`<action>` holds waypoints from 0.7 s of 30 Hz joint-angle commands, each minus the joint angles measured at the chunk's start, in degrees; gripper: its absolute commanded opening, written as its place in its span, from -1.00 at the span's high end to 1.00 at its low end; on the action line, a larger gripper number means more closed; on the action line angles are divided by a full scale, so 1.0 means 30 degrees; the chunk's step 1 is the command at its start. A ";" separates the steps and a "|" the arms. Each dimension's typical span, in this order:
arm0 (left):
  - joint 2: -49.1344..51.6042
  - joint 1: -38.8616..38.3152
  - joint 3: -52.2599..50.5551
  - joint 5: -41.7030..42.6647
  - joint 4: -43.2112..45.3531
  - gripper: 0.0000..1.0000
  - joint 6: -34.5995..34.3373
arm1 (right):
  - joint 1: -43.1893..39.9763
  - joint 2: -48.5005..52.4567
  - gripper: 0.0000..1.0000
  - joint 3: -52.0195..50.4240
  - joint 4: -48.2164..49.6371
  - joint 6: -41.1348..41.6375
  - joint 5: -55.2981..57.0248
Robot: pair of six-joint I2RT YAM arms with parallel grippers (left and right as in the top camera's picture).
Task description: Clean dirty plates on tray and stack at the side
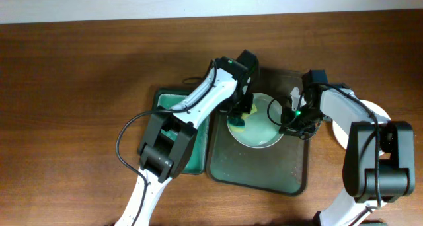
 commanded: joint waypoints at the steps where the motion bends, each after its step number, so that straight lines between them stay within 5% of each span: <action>1: -0.2433 0.0430 0.0925 -0.0539 -0.0284 1.00 -0.0044 | -0.0131 0.0386 0.85 -0.0197 -0.0138 -0.0321 0.1239; 8: -0.8196 0.0991 0.0918 -0.6601 -0.4211 1.00 0.0452 | -0.0131 0.0386 0.85 -0.0197 -0.0299 -0.0313 0.1239; 13: -0.9224 0.1326 0.0546 -1.0579 -0.7796 1.00 -0.0284 | -0.0131 0.0386 0.85 -0.0197 -0.0357 -0.0313 0.1239; 21: -0.9224 0.3366 -1.1045 -0.6178 0.1268 1.00 -0.0408 | -0.0131 0.0386 0.84 -0.0197 -0.0321 -0.0321 0.1246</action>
